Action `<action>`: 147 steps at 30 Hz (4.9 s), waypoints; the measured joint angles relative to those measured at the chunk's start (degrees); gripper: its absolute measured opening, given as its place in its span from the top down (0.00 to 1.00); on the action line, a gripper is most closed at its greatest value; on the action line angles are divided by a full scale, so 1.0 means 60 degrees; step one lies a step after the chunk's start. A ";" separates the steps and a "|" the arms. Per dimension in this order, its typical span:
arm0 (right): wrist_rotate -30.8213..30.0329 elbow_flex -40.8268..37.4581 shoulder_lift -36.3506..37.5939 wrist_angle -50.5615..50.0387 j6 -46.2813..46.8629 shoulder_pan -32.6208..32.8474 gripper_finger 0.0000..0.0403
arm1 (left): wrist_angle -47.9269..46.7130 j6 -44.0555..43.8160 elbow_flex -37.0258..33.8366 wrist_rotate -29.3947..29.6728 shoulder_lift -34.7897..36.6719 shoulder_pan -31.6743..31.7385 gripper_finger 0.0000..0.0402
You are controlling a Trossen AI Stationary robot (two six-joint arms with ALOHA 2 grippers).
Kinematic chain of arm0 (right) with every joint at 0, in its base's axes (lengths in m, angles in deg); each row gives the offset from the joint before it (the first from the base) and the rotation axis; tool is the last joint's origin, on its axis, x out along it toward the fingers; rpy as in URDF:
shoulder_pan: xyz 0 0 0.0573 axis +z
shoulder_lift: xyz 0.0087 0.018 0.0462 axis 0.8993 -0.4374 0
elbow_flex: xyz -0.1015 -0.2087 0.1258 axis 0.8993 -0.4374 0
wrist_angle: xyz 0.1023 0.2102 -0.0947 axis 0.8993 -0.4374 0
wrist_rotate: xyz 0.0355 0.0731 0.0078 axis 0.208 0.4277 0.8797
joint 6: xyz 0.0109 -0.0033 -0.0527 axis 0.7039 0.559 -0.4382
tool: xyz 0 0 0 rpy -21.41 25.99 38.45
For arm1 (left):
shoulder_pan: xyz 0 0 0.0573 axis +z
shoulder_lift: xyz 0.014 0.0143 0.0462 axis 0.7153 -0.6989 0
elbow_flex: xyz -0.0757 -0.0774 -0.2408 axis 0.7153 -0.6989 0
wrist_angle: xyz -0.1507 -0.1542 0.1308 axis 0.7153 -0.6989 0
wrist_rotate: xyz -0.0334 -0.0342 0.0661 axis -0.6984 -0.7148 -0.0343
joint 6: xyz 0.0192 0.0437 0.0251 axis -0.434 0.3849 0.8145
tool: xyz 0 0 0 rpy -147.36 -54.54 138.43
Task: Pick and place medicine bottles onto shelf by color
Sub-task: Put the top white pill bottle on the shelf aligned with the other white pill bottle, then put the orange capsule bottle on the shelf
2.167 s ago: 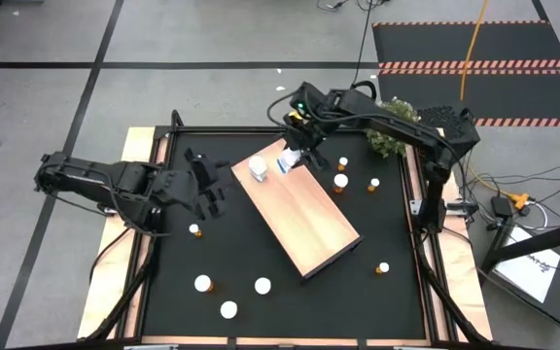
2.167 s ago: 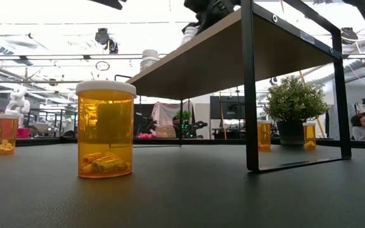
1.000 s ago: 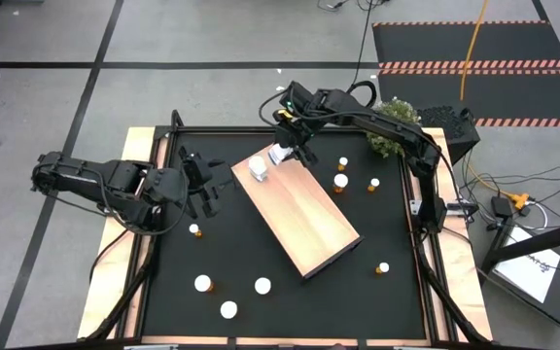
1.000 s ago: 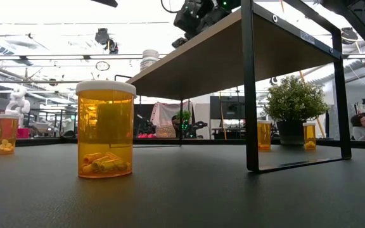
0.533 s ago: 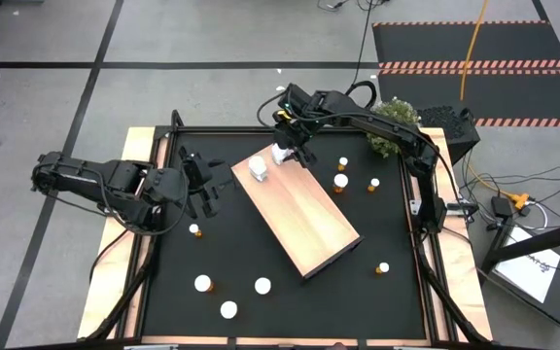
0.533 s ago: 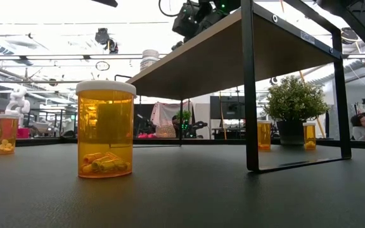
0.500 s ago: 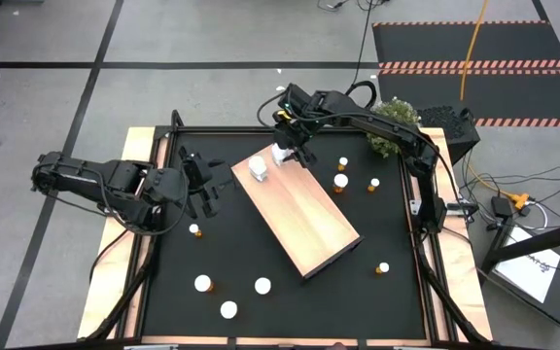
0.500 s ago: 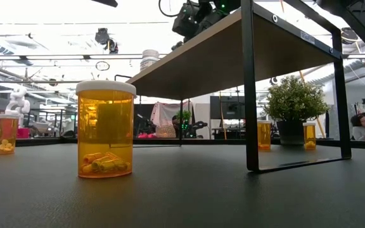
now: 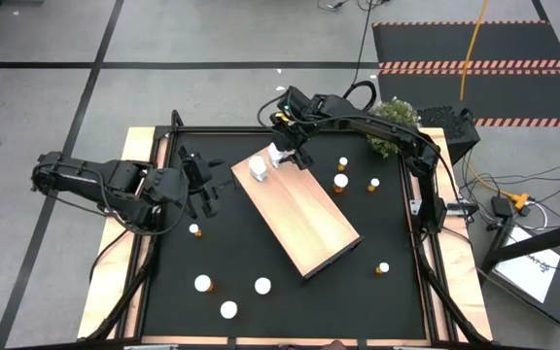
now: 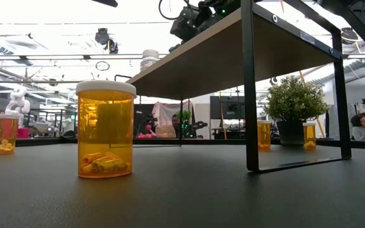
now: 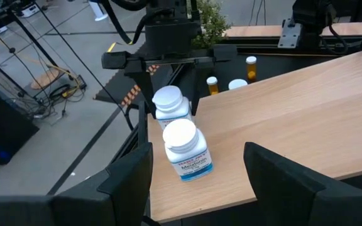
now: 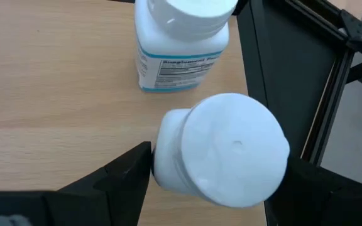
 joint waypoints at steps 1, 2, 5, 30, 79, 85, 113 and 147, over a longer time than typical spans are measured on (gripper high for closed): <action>-0.0075 -0.0004 0.0000 0.0000 0.0003 0.0000 0.34 | -0.0007 0.0006 0.0000 0.0000 0.0000 0.0000 0.38; -0.0200 -0.0007 0.0034 -0.0013 0.0010 0.0004 0.34 | -0.0009 0.0027 0.0000 0.0000 0.0000 0.0000 0.38; -0.0453 -0.0011 0.0084 -0.0056 0.0008 0.0013 0.34 | -0.0013 0.0044 0.0000 0.0000 0.0000 0.0000 0.38; -0.0980 -0.0039 0.0254 -0.0007 0.0927 0.0273 0.19 | -0.0026 0.0033 0.0007 0.0000 -0.0002 0.0000 0.38; -0.3434 -0.2557 0.1483 0.2949 0.2966 0.0423 0.74 | -0.0028 0.0190 0.0007 0.0000 -0.0004 -0.0022 0.38; -0.3462 -0.2557 0.1508 0.3031 0.2943 0.0423 0.74 | -0.0024 0.0189 0.0007 0.0000 -0.0004 -0.0022 0.38; -0.6170 -0.6249 0.7694 0.1566 0.8701 0.3499 0.74 | -0.0040 -0.0289 0.0000 -0.0889 -0.0398 -0.0204 0.38; -0.6967 -1.1511 1.1329 0.5281 0.8731 0.4258 0.74 | -0.1158 -0.3904 0.0001 -0.1288 -0.2821 -0.2536 0.38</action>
